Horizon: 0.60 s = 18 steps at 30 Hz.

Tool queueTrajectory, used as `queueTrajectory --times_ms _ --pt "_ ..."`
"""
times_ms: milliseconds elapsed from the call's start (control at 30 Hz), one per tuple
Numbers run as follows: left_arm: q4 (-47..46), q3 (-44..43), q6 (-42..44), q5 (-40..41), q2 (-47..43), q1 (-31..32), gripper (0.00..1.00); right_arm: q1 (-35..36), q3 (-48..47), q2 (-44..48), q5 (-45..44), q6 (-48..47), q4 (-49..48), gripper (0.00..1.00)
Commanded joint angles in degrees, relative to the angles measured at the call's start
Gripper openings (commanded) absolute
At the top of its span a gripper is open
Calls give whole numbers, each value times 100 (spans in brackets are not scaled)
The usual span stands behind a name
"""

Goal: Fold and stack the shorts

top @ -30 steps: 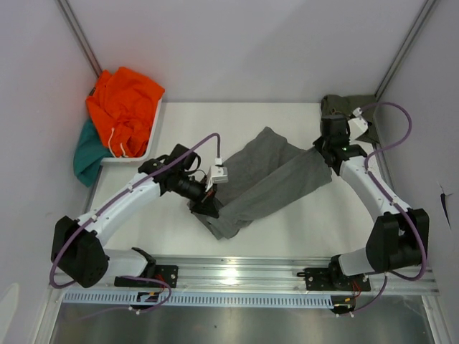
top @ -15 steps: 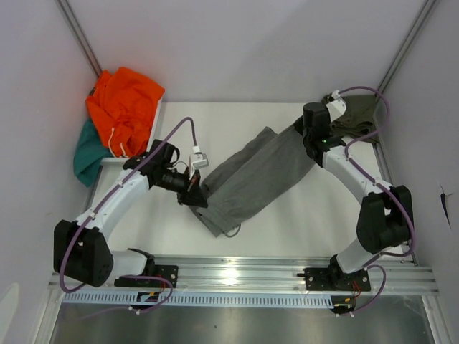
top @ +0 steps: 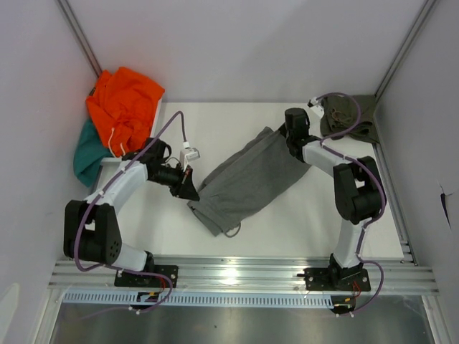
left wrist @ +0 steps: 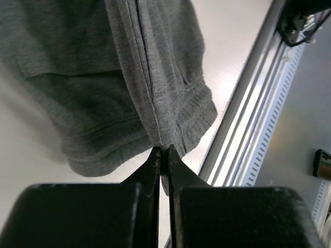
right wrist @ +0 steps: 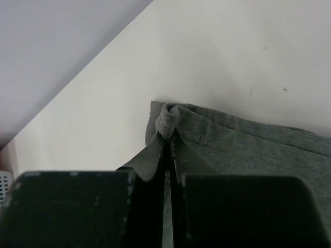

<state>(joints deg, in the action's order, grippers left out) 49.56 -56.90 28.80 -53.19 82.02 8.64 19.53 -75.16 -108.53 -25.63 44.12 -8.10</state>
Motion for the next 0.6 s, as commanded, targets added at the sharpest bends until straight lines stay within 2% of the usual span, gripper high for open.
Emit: queueTrajectory --times_ms 0,133,567 --pt "-174 39 -198 414 121 -170 1 -28 -482 -351 -364 62 -658 0" --pt "-491 206 -313 1037 148 -205 1 7 -658 -651 -399 62 -798 0" --pt "-816 118 -735 2058 631 -372 7 33 -904 -1249 -478 -79 -1133 2"
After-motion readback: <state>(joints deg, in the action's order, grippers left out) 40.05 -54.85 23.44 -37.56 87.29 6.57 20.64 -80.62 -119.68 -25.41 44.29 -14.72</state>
